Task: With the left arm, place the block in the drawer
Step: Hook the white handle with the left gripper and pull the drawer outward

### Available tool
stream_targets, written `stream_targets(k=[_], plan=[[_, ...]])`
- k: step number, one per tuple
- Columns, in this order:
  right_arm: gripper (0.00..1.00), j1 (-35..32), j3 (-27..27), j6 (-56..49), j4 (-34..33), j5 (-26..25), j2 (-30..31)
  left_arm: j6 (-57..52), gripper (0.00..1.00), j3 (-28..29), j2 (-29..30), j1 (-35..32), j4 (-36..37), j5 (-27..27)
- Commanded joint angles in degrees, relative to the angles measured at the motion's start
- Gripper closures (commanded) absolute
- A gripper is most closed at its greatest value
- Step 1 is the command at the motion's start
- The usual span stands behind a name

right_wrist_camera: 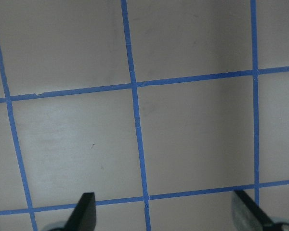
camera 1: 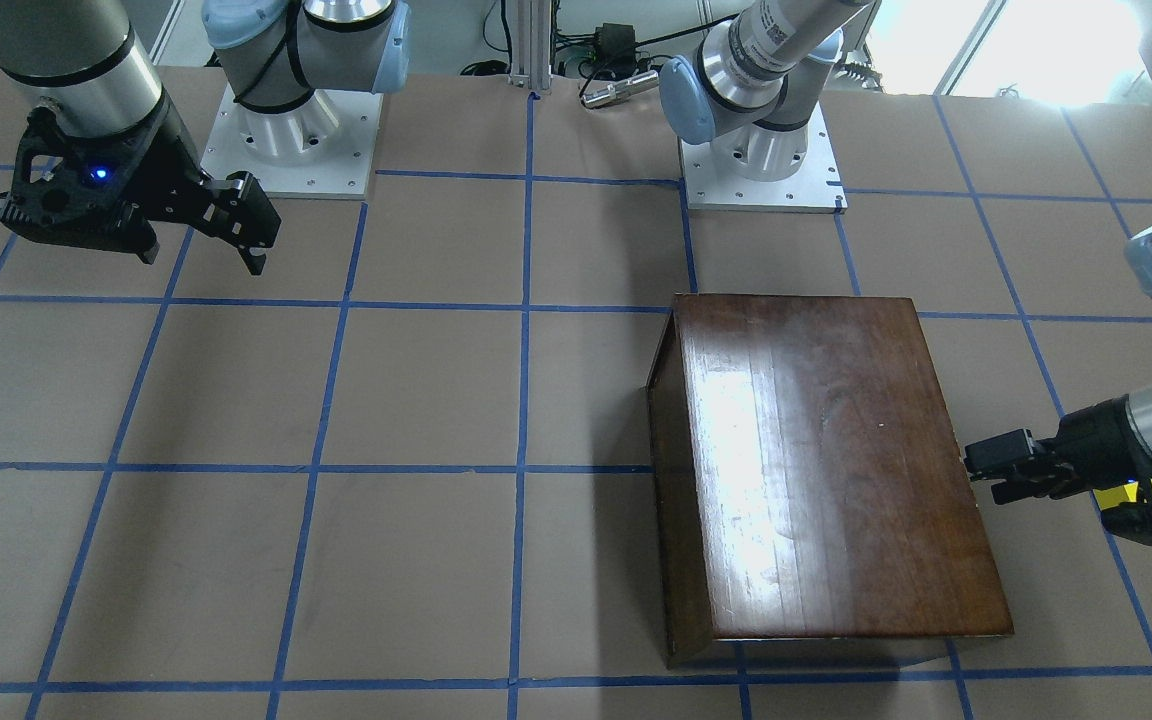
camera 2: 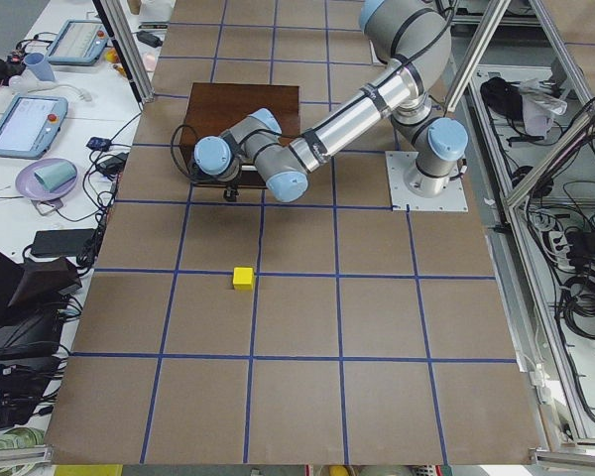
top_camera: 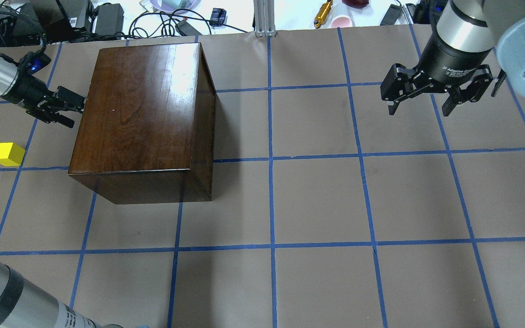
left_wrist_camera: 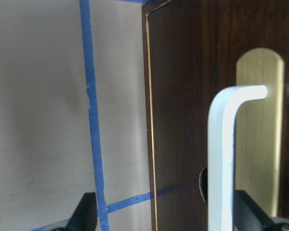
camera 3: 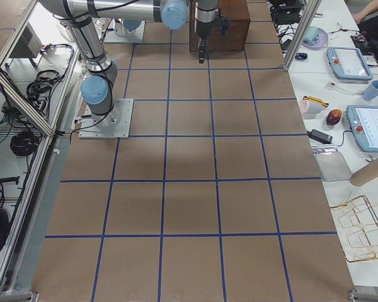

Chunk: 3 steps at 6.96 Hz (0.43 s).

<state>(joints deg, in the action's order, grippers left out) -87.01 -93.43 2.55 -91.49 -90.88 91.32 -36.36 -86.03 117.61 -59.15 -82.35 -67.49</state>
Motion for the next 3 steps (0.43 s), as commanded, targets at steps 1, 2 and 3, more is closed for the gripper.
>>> stream_targets(k=[1,2,3], plan=[[0.0,0.0,0.0,0.0,0.0,0.0,0.0,0.1,0.01,0.0,0.7,0.0,0.1,-0.1],[0.0,0.0,0.0,0.0,0.0,0.0,0.0,0.1,0.01,0.1,0.9,0.0,0.1,-0.2],[0.0,0.0,0.0,0.0,0.0,0.0,0.0,0.0,0.08,0.2,1.0,0.0,0.1,-0.2]])
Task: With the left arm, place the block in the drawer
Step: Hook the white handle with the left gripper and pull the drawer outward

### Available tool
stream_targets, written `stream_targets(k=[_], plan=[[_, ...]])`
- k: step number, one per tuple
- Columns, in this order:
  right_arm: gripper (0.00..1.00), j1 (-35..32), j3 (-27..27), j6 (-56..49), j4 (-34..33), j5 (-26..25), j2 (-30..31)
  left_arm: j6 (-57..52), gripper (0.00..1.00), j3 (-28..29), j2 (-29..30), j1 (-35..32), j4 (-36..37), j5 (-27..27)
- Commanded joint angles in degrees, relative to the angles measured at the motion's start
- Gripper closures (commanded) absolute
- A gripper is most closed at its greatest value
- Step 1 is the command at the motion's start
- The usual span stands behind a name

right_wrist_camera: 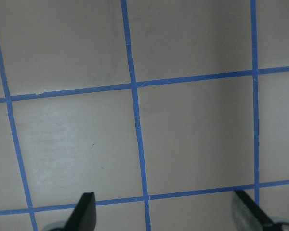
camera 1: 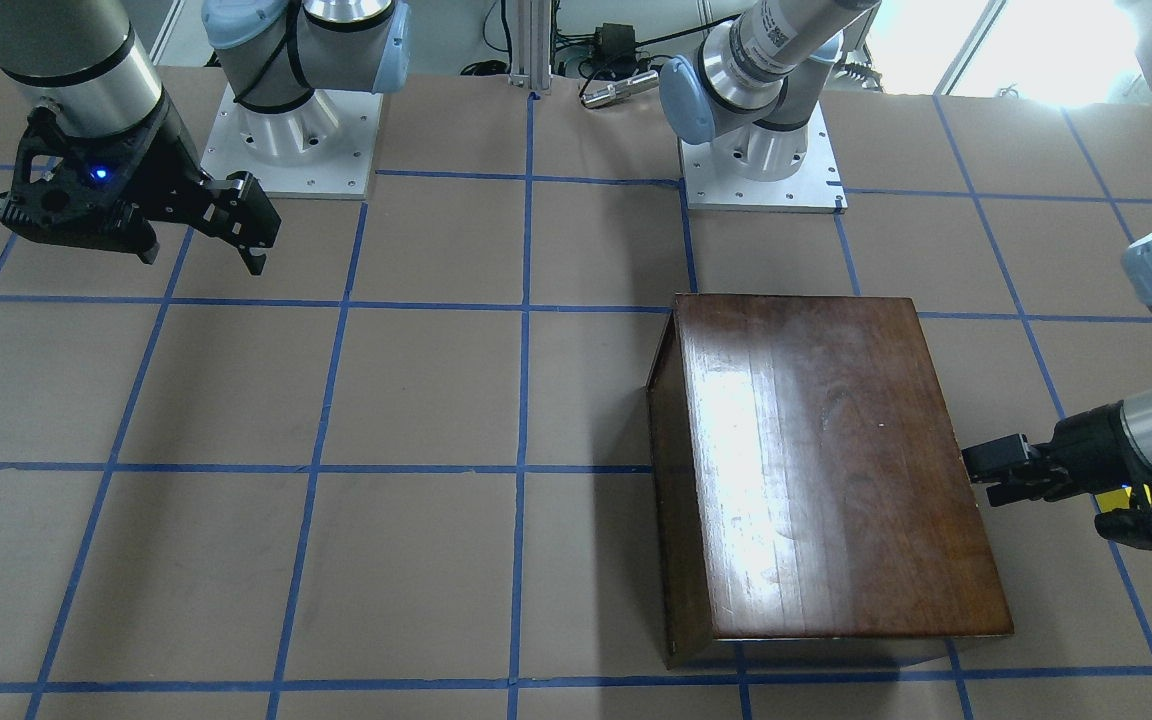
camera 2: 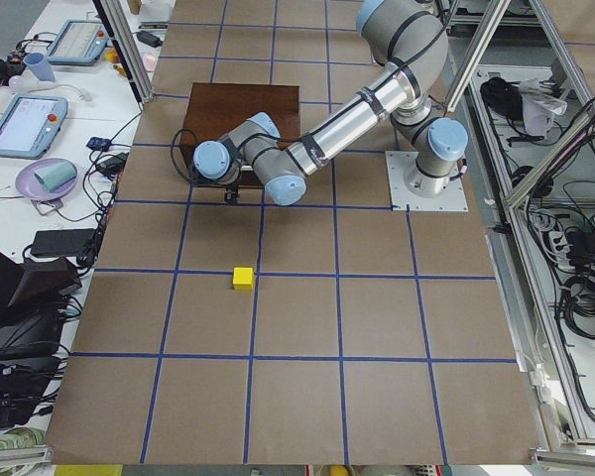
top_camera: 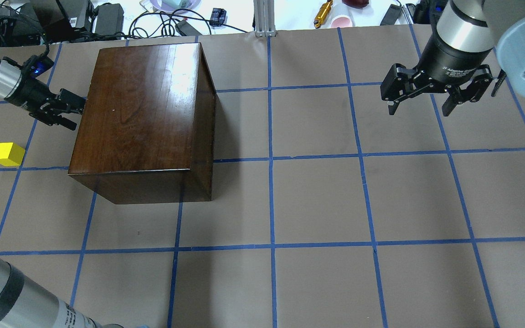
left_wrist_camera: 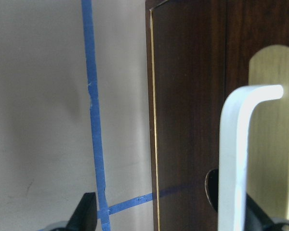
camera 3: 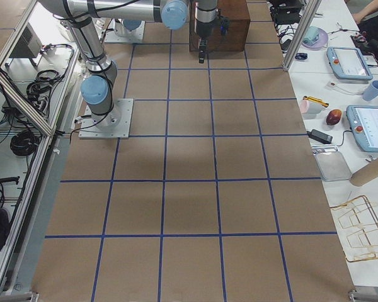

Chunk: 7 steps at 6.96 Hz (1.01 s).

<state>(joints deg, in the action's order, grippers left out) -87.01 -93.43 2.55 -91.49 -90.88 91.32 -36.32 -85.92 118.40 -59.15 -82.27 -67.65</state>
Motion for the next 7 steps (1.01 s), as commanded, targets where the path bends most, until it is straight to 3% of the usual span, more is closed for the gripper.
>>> stream_targets(k=[1,7], plan=[[0.0,0.0,0.0,0.0,0.0,0.0,0.0,-0.1,0.13,0.4,0.1,0.0,0.0,-0.2],[0.0,0.0,0.0,0.0,0.0,0.0,0.0,-0.6,0.13,1.3,-0.1,0.3,0.4,-2.7]])
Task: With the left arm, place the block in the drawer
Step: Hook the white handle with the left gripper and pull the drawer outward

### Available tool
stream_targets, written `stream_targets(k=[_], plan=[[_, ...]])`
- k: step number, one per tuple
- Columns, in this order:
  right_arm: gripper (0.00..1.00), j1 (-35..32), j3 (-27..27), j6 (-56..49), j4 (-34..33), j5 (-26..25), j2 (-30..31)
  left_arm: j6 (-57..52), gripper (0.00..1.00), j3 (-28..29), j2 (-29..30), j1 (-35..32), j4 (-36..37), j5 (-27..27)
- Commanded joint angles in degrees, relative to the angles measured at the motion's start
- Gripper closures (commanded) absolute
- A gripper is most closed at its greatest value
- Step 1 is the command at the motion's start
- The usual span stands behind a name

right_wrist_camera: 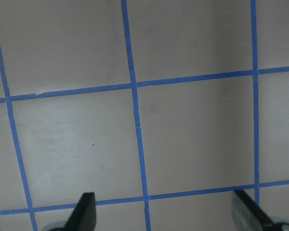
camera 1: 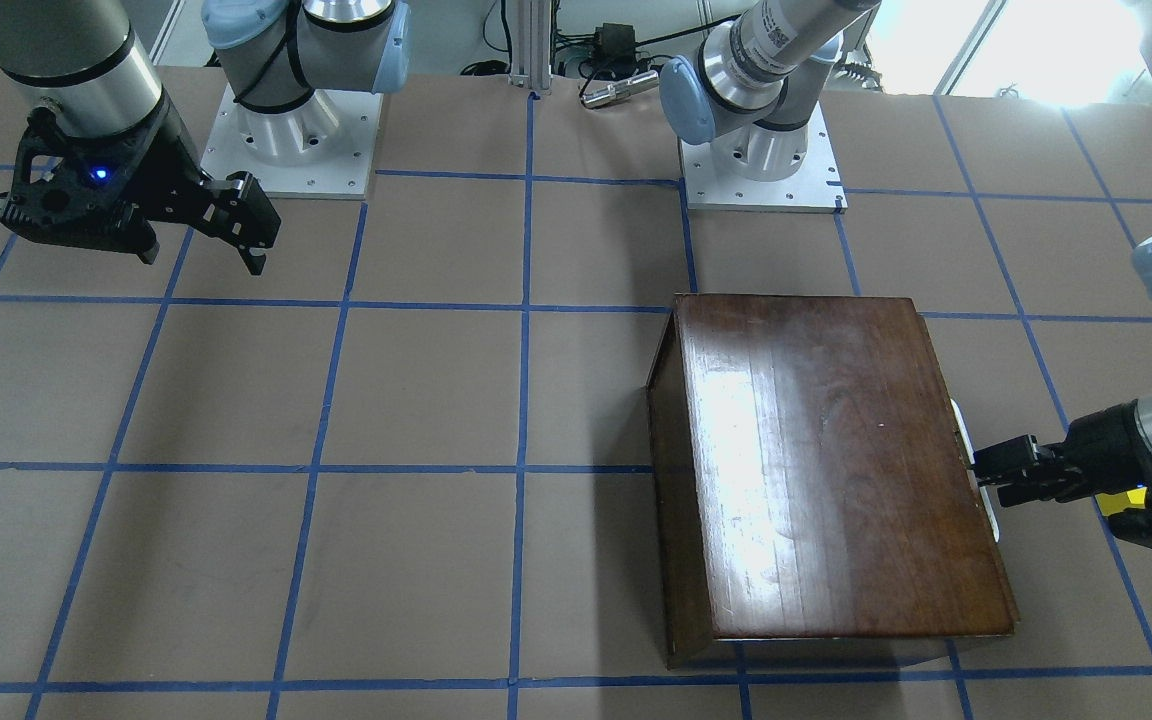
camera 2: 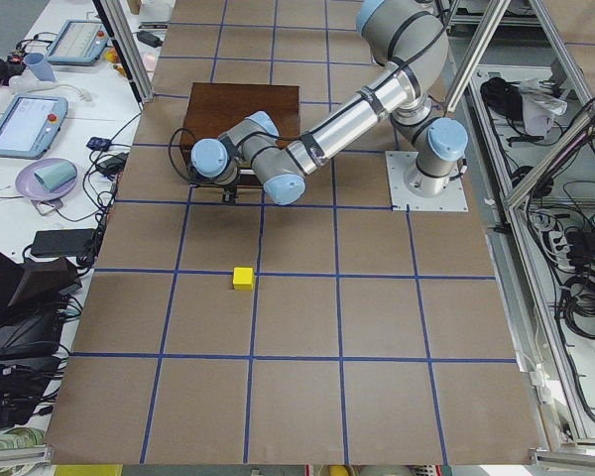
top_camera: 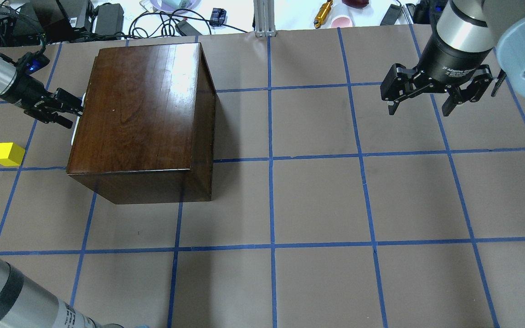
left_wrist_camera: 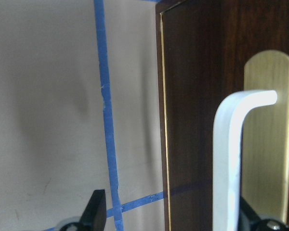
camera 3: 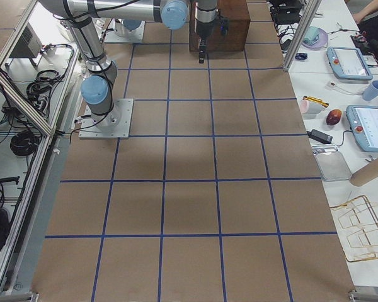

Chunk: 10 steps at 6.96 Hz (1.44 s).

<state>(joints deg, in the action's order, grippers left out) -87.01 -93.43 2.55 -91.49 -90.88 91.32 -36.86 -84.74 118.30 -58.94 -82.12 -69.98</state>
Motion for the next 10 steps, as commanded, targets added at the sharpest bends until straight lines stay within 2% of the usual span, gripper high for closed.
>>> stream_targets(k=[1,5,10], plan=[[0.0,0.0,0.0,0.0,0.0,0.0,0.0,-0.1,0.13,0.5,0.1,0.1,0.1,-0.6],[0.0,0.0,0.0,0.0,0.0,0.0,0.0,-0.3,0.13,1.1,0.4,1.7,0.1,-1.5],[0.0,0.0,0.0,0.0,0.0,0.0,0.0,-0.8,0.13,2.6,0.9,2.9,0.5,-5.2]])
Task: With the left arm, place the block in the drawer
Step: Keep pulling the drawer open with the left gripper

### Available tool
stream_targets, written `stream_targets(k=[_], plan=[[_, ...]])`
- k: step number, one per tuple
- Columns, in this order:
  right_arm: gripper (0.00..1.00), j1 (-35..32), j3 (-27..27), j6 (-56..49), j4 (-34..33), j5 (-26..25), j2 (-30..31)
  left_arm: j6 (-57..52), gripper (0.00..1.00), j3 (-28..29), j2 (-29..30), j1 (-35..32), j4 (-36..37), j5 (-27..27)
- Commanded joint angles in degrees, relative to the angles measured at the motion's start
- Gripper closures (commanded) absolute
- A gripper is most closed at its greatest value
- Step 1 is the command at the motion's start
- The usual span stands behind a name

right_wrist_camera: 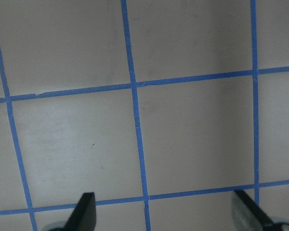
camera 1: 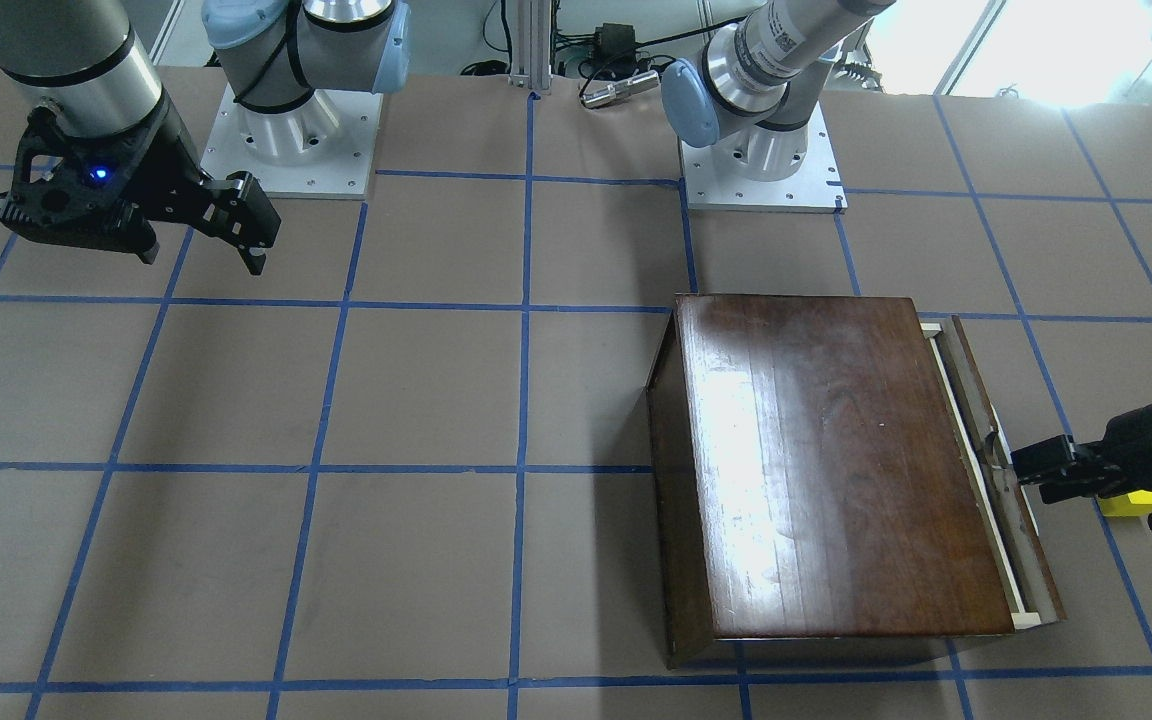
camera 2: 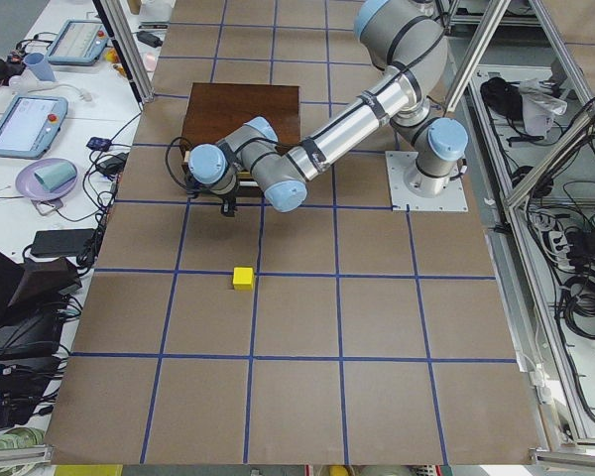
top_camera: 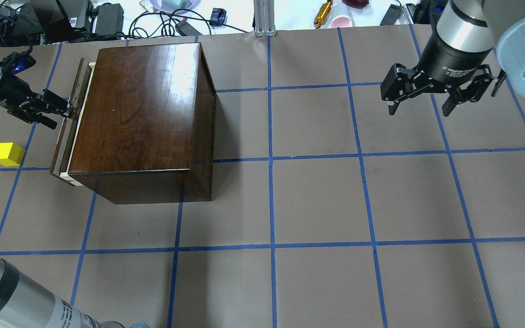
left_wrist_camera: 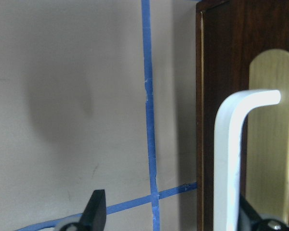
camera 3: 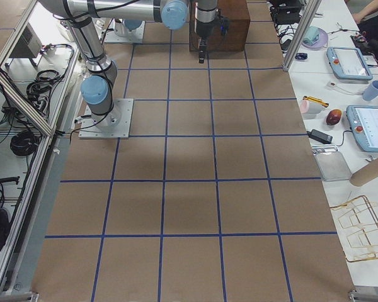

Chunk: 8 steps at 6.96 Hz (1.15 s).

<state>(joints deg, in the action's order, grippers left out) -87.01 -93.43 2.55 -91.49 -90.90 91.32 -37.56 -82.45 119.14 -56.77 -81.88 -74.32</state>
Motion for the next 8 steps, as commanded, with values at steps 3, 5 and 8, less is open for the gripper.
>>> stream_targets(k=[3,5,8], plan=[[0.0,0.0,0.0,0.0,0.0,0.0,0.0,-0.1,0.13,0.9,0.0,1.0,0.4,-4.0],[0.0,0.0,0.0,0.0,0.0,0.0,0.0,-0.1,0.13,0.9,0.0,1.0,0.7,-4.8],[0.0,0.0,0.0,0.0,0.0,0.0,0.0,-0.1,0.13,1.5,-0.1,1.9,0.7,-4.9]])
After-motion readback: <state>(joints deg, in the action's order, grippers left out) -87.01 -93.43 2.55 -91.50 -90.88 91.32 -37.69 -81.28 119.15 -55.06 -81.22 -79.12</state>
